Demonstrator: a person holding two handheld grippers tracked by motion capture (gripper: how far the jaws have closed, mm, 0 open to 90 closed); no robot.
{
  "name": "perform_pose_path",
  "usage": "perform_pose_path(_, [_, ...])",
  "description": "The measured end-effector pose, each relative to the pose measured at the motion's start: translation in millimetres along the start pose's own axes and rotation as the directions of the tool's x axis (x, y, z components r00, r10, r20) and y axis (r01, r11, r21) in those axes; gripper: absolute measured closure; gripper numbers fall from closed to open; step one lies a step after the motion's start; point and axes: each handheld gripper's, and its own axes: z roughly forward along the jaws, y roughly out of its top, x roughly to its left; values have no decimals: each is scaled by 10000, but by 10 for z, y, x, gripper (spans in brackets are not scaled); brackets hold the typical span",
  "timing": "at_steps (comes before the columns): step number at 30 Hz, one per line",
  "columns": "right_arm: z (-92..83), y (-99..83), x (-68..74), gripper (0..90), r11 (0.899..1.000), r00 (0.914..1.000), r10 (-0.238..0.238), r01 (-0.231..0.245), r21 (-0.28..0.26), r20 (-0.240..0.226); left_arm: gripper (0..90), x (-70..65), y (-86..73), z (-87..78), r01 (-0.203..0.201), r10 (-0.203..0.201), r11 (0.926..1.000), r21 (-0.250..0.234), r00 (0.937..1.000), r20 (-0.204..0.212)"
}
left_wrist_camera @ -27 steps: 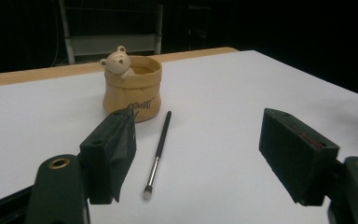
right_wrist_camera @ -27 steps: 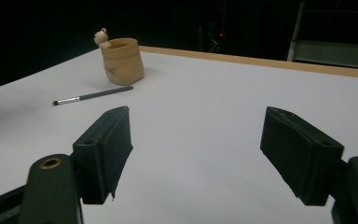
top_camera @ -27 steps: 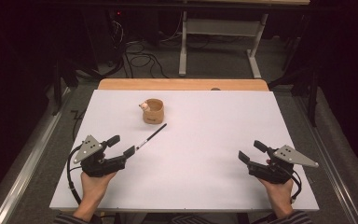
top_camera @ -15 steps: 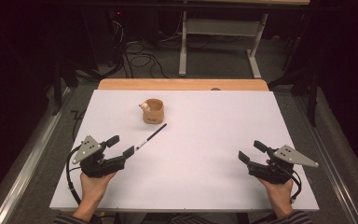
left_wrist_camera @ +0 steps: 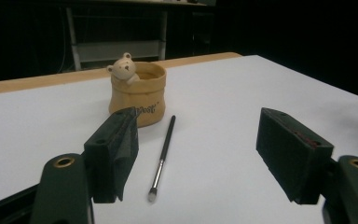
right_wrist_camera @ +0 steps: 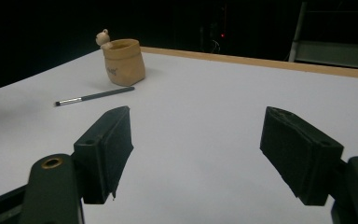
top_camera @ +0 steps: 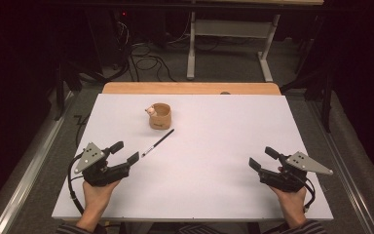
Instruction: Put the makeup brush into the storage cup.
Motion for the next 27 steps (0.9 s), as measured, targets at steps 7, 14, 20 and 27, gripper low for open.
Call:
perform_pose_path(7, [0, -1, -5, 260, 10000, 10000, 50, -50, 6, -70, 309, -15, 31, -12, 159, -157, 9998, -107, 9998, 154])
perform_pose_path(14, [-1, 0, -12, 260, 9999, 9998, 145, -145, -19, -102, 308, -20, 46, 0, 404, -402, 9992, -58, 9988, 282])
perform_pose_path(20, [3, -1, -12, 261, 9999, 9998, 158, -158, 3, -142, 309, -27, 74, 9, 346, -347, 9994, 37, 9988, 345])
perform_pose_path(27, [4, -1, -12, 261, 9998, 9997, 182, -182, 1, -159, 308, -40, 94, -2, 278, -280, 9996, 58, 9988, 402])
